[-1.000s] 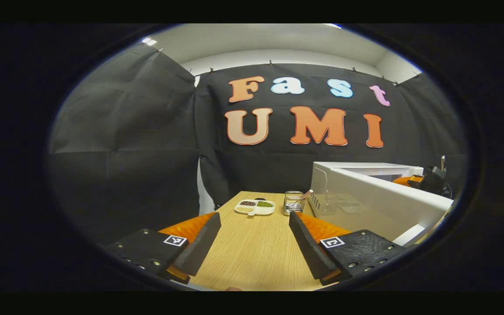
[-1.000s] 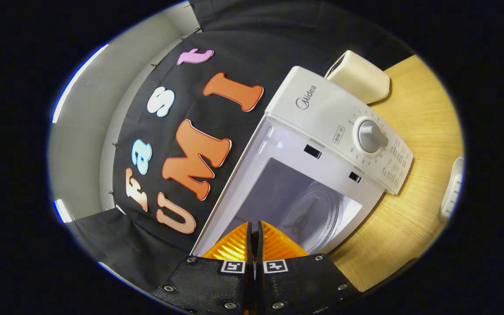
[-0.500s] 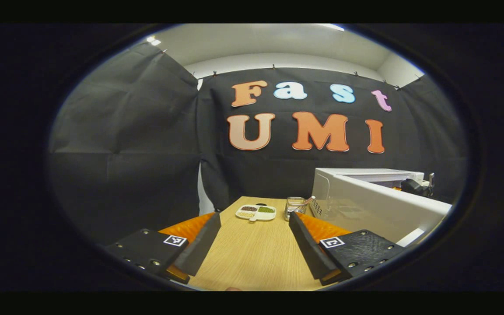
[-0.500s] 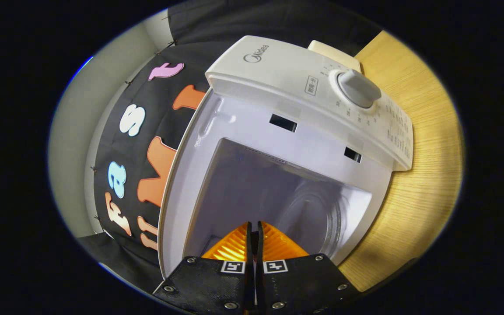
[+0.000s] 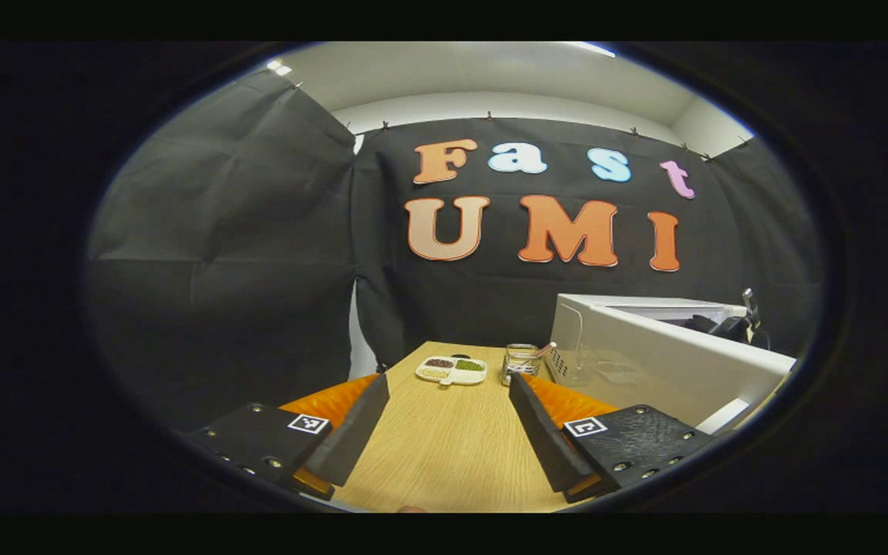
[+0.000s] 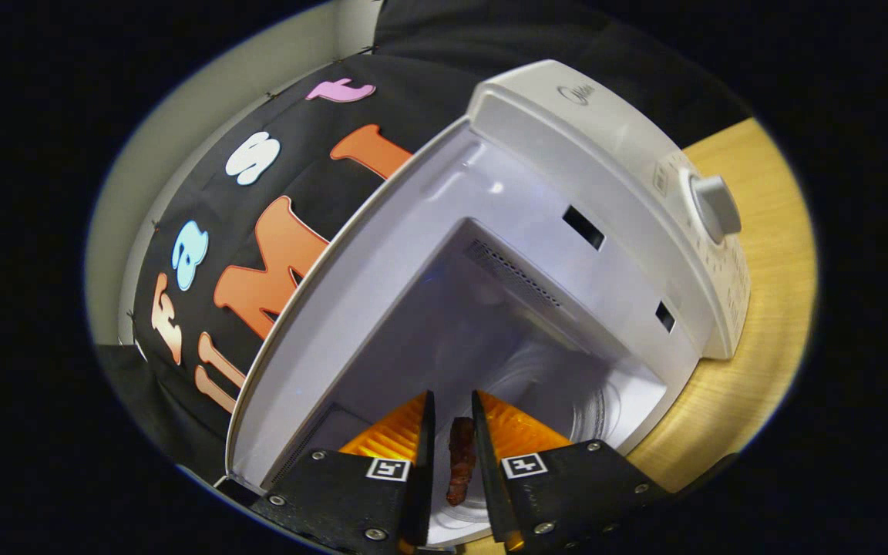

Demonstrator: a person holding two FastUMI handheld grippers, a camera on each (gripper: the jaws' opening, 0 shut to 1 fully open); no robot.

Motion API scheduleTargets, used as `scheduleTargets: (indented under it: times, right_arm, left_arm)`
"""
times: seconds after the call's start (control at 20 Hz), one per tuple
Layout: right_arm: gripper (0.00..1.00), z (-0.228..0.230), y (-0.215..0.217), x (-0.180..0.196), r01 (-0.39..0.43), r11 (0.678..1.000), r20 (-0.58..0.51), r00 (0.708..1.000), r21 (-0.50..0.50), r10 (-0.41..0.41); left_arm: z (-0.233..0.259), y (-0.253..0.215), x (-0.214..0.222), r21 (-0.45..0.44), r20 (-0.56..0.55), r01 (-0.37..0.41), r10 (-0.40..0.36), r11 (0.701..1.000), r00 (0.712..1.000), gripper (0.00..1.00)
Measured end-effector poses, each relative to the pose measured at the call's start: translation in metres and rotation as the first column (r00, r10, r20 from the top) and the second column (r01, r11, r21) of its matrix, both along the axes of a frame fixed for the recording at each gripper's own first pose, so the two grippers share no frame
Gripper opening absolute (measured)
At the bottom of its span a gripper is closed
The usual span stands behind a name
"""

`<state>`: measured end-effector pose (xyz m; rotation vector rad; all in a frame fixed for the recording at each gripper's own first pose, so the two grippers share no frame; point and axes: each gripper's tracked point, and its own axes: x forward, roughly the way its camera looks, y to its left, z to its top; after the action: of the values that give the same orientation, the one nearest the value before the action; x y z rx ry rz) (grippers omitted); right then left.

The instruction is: Open the microwave oven with the left hand, put the food in, and close the microwave oven.

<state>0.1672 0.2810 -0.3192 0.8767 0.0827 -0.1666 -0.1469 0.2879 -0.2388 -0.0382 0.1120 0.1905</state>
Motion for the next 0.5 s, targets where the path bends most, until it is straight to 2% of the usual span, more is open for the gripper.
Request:
scheduleTargets:
  times: [0.05,0.1,0.15,0.2,0.35,0.45,0.5]
  right_arm:
    - [0.37,0.005,-0.002,0.000,-0.003,1.000,0.000,1.000,-0.025,0.003]
    - [0.41,0.005,-0.004,0.000,-0.008,0.999,-0.002,1.000,-0.045,0.008]
    - [0.51,0.007,-0.005,-0.002,-0.014,0.998,-0.004,1.000,-0.062,0.014]
    - [0.56,0.005,-0.008,-0.005,-0.021,0.997,-0.013,1.000,-0.078,0.020]
    - [0.83,-0.004,-0.012,-0.016,-0.053,0.989,-0.058,0.997,-0.135,0.045]
    - [0.92,-0.003,-0.015,-0.024,-0.069,0.980,-0.066,0.996,-0.184,0.058]
    - [0.93,-0.003,-0.017,-0.028,-0.081,0.973,-0.072,0.995,-0.214,0.067]
  left_arm:
    - [-0.001,-0.001,-0.001,-0.005,0.000,0.002,-0.002,1.000,1.000,0.94]
    - [-0.001,-0.002,-0.001,-0.008,-0.001,0.005,-0.005,1.000,1.000,0.92]
    - [-0.002,-0.002,-0.003,-0.010,0.000,0.006,-0.006,1.000,1.000,0.92]
    - [-0.002,-0.003,-0.004,-0.012,0.001,0.007,-0.007,1.000,1.000,0.94]
    - [-0.001,-0.007,-0.008,-0.013,0.005,0.013,-0.013,1.000,1.000,0.94]
    - [0.000,-0.012,-0.010,-0.019,0.008,0.028,-0.027,0.999,1.000,0.94]
    - [0.000,-0.014,-0.011,-0.022,0.008,0.035,-0.035,0.999,0.999,0.94]
